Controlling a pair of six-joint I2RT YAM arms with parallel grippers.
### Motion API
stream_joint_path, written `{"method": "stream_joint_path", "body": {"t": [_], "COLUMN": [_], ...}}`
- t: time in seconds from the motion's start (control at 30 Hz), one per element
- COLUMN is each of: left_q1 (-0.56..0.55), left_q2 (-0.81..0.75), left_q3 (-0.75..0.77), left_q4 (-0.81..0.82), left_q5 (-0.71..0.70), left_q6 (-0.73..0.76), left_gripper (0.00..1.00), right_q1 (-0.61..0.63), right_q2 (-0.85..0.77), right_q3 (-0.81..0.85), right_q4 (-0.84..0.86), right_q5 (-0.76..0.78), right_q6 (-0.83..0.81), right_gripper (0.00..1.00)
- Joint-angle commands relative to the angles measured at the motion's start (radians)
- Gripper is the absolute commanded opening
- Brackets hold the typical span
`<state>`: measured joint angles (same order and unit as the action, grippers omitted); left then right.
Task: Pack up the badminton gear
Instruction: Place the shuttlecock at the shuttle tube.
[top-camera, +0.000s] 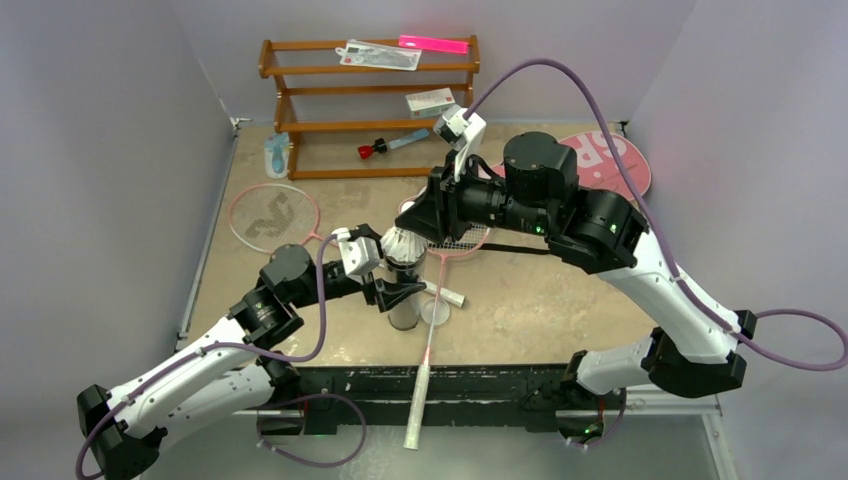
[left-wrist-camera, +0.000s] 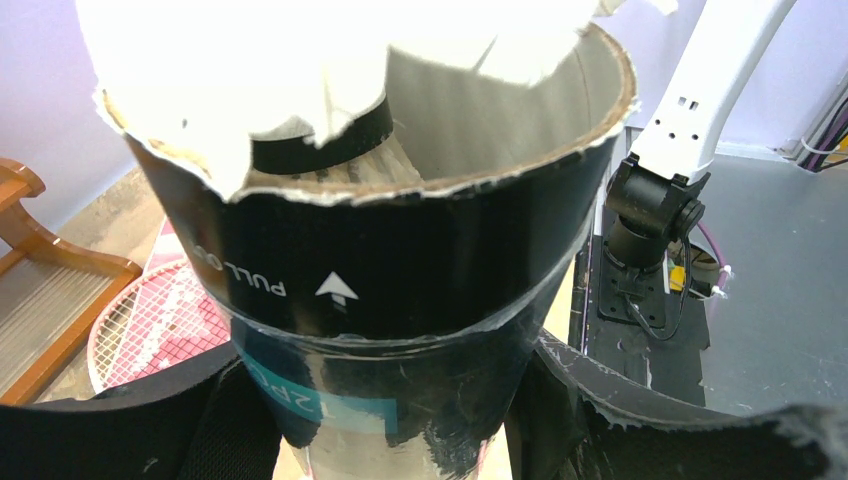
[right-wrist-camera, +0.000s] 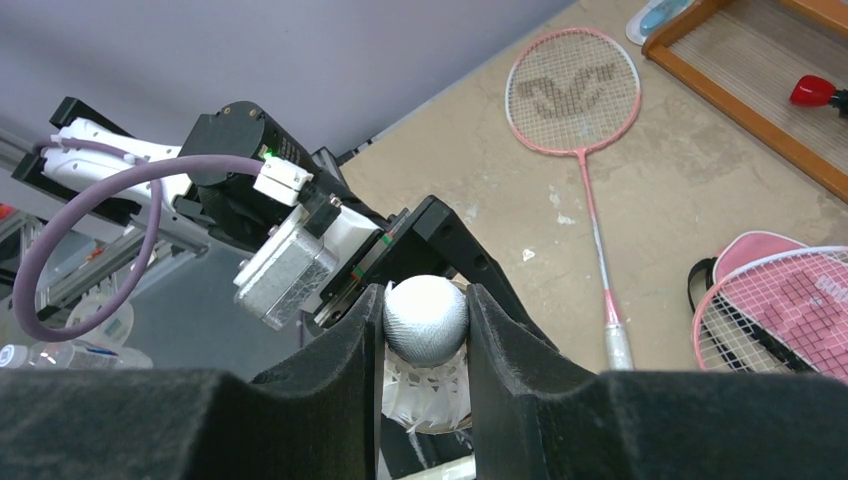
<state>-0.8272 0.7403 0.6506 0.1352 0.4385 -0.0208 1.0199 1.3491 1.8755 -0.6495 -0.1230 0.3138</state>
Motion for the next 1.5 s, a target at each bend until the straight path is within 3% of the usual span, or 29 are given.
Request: {"method": "stream_joint_path", "body": {"t": [0.0, 1.07, 1.47], "left_q1": [-0.005, -0.005, -0.004], "left_q2": [0.008, 0.023, 0.026], "left_q3": [0.015, 0.023, 0.017], "left_q4": [-0.068, -0.062, -0.054], "left_q5": [0.023, 0.028, 0.024], "left_q6": [-0.001, -0.003, -0.002], "left_gripper": [0.58, 0.58, 0.72], "right_q1": [-0.003, -0.005, -0.004], "right_q2": [-0.012, -0.018, -0.009], "right_q3": [0.021, -0.032, -0.038], "right_q4": [-0.002, 0.017, 0.028], "right_q5": [0.006, 0.006, 0.018], "right_q6": [-0.025, -0.08, -0.083], "right_gripper": [0.0, 0.01, 0.0]}}
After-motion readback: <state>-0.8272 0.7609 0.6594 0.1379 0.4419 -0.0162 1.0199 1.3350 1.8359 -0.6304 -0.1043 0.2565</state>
